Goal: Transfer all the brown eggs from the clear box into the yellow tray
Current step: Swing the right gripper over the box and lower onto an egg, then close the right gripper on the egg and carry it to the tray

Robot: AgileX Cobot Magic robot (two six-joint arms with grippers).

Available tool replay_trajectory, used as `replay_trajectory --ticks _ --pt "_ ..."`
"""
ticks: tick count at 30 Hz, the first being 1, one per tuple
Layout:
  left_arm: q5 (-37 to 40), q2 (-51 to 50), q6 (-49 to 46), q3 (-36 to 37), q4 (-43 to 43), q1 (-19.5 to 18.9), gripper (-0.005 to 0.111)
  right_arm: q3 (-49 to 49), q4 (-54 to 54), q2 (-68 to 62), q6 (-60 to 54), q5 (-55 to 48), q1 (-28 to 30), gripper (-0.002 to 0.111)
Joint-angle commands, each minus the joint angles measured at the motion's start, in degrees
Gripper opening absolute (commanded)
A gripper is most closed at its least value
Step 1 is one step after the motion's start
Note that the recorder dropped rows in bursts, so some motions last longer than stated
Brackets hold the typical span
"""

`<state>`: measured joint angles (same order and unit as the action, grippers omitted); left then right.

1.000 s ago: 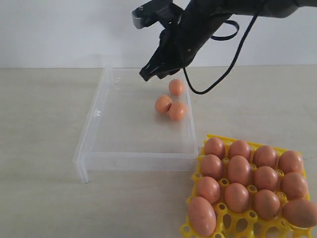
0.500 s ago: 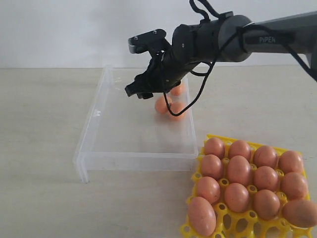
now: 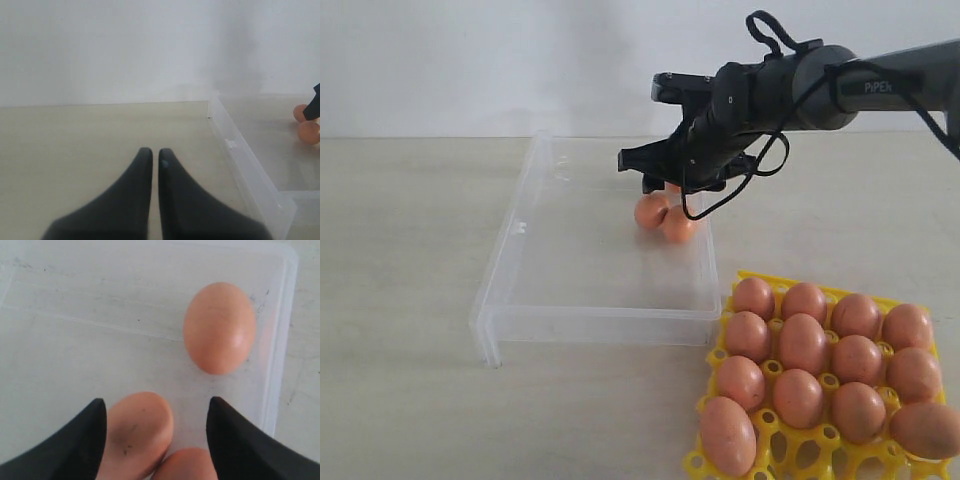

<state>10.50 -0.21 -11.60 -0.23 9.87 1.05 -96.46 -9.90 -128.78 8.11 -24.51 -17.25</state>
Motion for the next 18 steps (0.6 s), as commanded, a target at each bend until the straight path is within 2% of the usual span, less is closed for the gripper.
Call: replay_trajectory --ticks 1,9,15,18 --pt "-0.14 0.21 -0.01 0.23 -0.09 0.32 0.004 -0.26 -1.44 0.19 0.11 -0.95 0.15 0.054" --pt "-0.14 0.21 -0.01 0.23 -0.09 0.32 0.004 -0.26 -3.59 0.19 -5.56 -0.95 0.15 0.054" --pt "-0.14 0.21 -0.01 0.23 -0.09 0.32 0.004 -0.26 -9.48 0.19 -23.38 -0.95 -0.05 0.054" --pt "-0.14 0.21 -0.01 0.23 -0.09 0.32 0.004 -0.26 -9.35 0.19 -28.05 -1.20 -0.47 0.054"
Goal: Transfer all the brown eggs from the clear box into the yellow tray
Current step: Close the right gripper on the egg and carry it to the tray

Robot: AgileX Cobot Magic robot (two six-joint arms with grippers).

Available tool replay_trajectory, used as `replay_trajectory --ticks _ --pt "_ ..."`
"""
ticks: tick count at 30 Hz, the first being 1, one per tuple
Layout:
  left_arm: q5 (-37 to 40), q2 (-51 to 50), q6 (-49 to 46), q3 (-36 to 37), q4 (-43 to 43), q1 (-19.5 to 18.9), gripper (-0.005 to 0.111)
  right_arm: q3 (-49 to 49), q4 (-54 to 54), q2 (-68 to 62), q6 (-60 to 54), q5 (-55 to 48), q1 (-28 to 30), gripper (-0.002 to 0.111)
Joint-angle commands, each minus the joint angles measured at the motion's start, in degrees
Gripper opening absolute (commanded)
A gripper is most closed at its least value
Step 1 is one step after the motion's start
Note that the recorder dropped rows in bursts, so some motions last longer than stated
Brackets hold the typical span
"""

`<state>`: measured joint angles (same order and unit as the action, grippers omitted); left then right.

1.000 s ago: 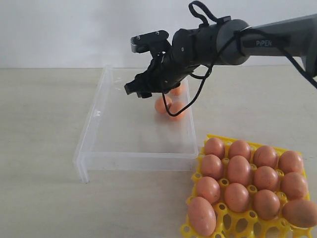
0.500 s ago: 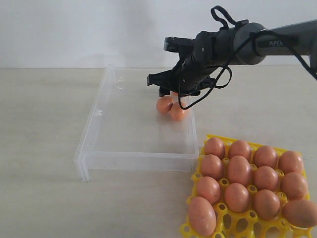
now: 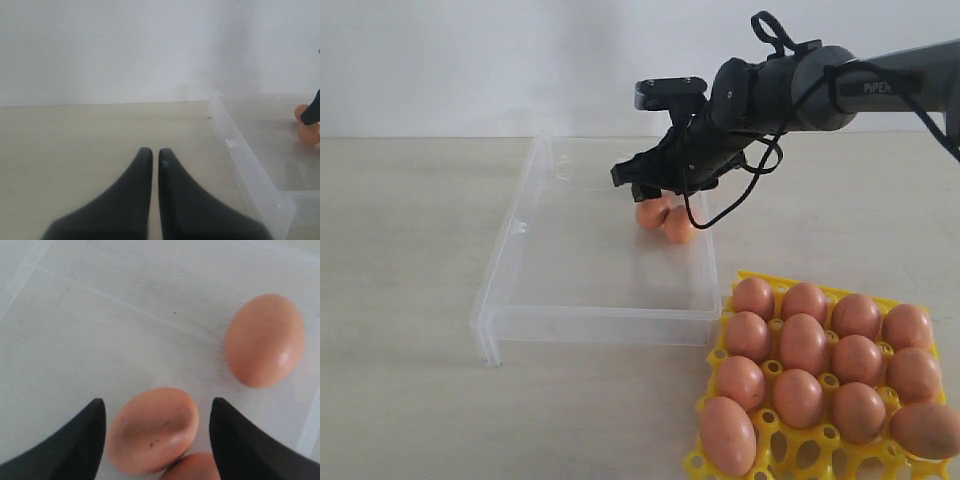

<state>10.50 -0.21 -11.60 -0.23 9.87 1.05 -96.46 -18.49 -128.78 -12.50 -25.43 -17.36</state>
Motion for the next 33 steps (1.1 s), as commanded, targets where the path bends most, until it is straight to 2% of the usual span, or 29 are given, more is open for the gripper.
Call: replay_trajectory --ticks 1,9,15,22,29,33 --pt "-0.14 0.21 -0.01 0.23 -0.09 0.32 0.004 -0.26 -0.77 0.19 -7.34 -0.28 -0.50 0.054" --pt "-0.14 0.21 -0.01 0.23 -0.09 0.32 0.004 -0.26 -1.38 0.19 -0.97 0.91 -1.06 0.054" --pt "-0.14 0.21 -0.01 0.23 -0.09 0.32 0.004 -0.26 -1.26 -0.35 -0.88 2.17 -1.06 0.054" --pt "-0.14 0.21 -0.01 0.23 -0.09 0.32 0.004 -0.26 -1.14 -1.62 -1.53 -5.09 -1.06 0.054" --pt "-0.14 0.21 -0.01 0.23 -0.09 0.32 0.004 -0.26 -1.39 -1.65 0.63 3.37 -1.06 0.054" --pt "-0.14 0.21 -0.01 0.23 -0.09 0.32 0.004 -0.26 -1.39 -2.20 1.09 2.38 -1.06 0.054"
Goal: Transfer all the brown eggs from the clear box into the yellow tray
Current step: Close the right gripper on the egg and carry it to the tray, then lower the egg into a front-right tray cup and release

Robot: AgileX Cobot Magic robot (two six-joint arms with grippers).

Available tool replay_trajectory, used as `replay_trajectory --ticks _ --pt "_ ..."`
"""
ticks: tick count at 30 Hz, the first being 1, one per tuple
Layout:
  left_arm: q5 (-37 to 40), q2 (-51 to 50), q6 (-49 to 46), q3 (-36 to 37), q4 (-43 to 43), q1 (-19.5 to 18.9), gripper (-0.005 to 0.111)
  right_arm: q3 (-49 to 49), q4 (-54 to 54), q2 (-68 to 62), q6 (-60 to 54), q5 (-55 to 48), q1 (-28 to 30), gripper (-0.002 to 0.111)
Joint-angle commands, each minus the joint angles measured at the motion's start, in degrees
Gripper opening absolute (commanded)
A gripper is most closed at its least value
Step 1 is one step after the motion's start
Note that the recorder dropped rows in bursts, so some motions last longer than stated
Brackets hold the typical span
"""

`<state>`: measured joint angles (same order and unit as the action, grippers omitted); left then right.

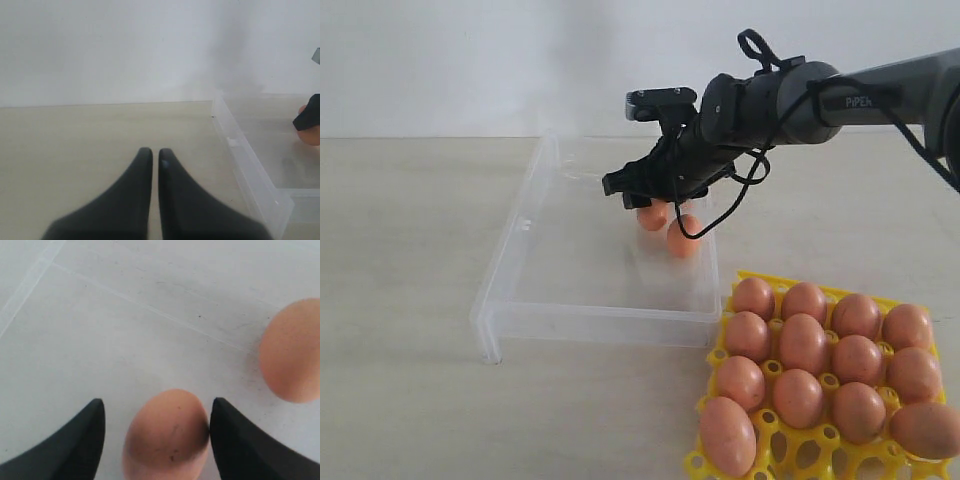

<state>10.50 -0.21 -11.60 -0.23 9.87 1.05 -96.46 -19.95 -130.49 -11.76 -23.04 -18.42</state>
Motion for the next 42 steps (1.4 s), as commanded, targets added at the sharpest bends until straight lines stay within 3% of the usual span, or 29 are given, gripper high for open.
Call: replay_trajectory --ticks 1,7,14,22,24,28,33,35,38,42 --pt "-0.14 0.21 -0.01 0.23 -0.09 0.32 0.004 -0.26 0.07 -0.71 0.35 -0.13 0.01 0.054" --pt "-0.14 0.21 -0.01 0.23 -0.09 0.32 0.004 -0.26 0.17 -2.20 0.35 0.51 0.01 0.048" --pt "-0.14 0.21 -0.01 0.23 -0.09 0.32 0.004 -0.26 0.17 -2.09 0.35 0.51 0.01 0.000" --pt "-0.14 0.21 -0.01 0.23 -0.09 0.32 0.004 0.02 -0.75 1.04 0.90 -1.32 -0.29 0.000" --pt "-0.14 0.21 -0.01 0.23 -0.09 0.32 0.004 3.26 -0.75 3.69 1.30 3.37 -1.08 0.000" --pt "-0.14 0.21 -0.01 0.23 -0.09 0.32 0.004 18.59 -2.15 13.49 2.41 23.89 -3.34 0.000" --pt "-0.14 0.21 -0.01 0.23 -0.09 0.32 0.004 49.59 -5.13 29.60 7.38 61.39 -7.32 0.000" --pt "-0.14 0.21 -0.01 0.23 -0.09 0.32 0.004 61.74 -4.44 36.23 9.24 71.81 -9.75 0.000" --pt "-0.14 0.21 -0.01 0.23 -0.09 0.32 0.004 74.50 -1.43 43.93 7.85 76.59 -13.17 0.000" --pt "-0.14 0.21 -0.01 0.23 -0.09 0.32 0.004 84.80 -0.01 51.81 7.18 73.52 -16.60 0.000"
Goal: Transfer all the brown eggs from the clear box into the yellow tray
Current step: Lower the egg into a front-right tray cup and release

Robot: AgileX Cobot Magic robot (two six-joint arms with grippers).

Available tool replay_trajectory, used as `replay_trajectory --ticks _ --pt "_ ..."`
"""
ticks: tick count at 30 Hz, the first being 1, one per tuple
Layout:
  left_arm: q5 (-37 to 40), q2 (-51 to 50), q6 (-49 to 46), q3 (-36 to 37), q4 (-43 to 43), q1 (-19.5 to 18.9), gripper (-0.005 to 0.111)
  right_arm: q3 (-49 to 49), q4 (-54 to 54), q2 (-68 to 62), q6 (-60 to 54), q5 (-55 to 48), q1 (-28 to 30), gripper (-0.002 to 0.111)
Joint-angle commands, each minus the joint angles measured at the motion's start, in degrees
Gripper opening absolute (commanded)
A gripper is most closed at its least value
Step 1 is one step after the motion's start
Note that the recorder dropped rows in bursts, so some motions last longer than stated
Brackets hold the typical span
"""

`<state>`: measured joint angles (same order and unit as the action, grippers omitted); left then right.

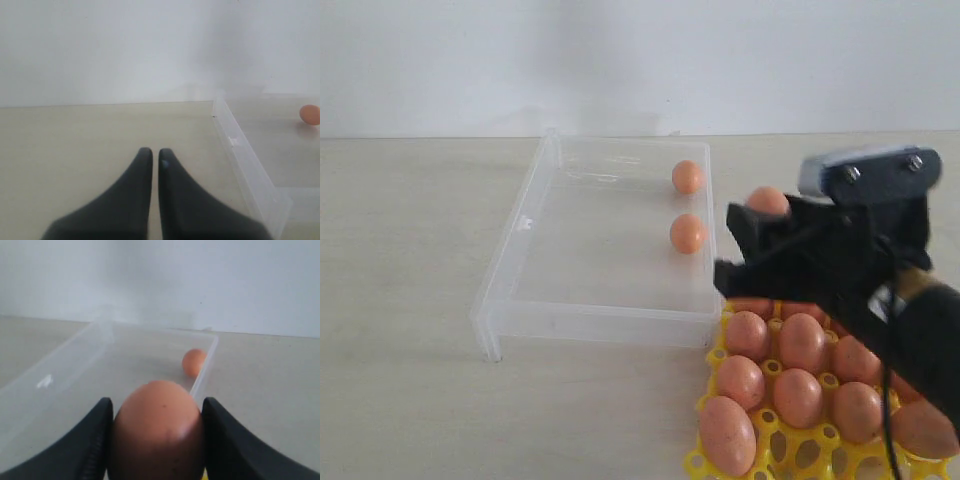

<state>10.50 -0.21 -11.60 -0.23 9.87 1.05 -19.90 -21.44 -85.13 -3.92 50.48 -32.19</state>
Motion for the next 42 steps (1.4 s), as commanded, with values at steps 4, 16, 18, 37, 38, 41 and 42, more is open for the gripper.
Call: replay_trajectory --ticks 4,16,18,37,38,41,42 --pt "-0.14 0.21 -0.01 0.23 -0.09 0.32 0.004 14.75 1.48 10.39 -0.28 -1.05 -6.33 0.000" --pt "-0.14 0.21 -0.01 0.23 -0.09 0.32 0.004 19.90 3.25 11.29 -1.17 -2.78 -11.72 0.000" --pt "-0.14 0.21 -0.01 0.23 -0.09 0.32 0.004 19.90 4.26 11.29 -1.17 -3.43 -11.72 0.000" --pt "-0.14 0.21 -0.01 0.23 -0.09 0.32 0.004 19.90 4.51 11.29 -1.59 -12.60 -11.72 0.000" --pt "-0.14 0.21 -0.01 0.23 -0.09 0.32 0.004 19.90 4.51 11.29 -1.54 -12.60 -11.72 0.000" --pt "-0.14 0.21 -0.01 0.23 -0.09 0.32 0.004 19.90 7.17 11.29 -1.55 -12.48 -11.72 0.000" --pt "-0.14 0.21 -0.01 0.23 -0.09 0.32 0.004 19.90 9.10 11.29 -1.31 -12.60 -11.72 0.000"
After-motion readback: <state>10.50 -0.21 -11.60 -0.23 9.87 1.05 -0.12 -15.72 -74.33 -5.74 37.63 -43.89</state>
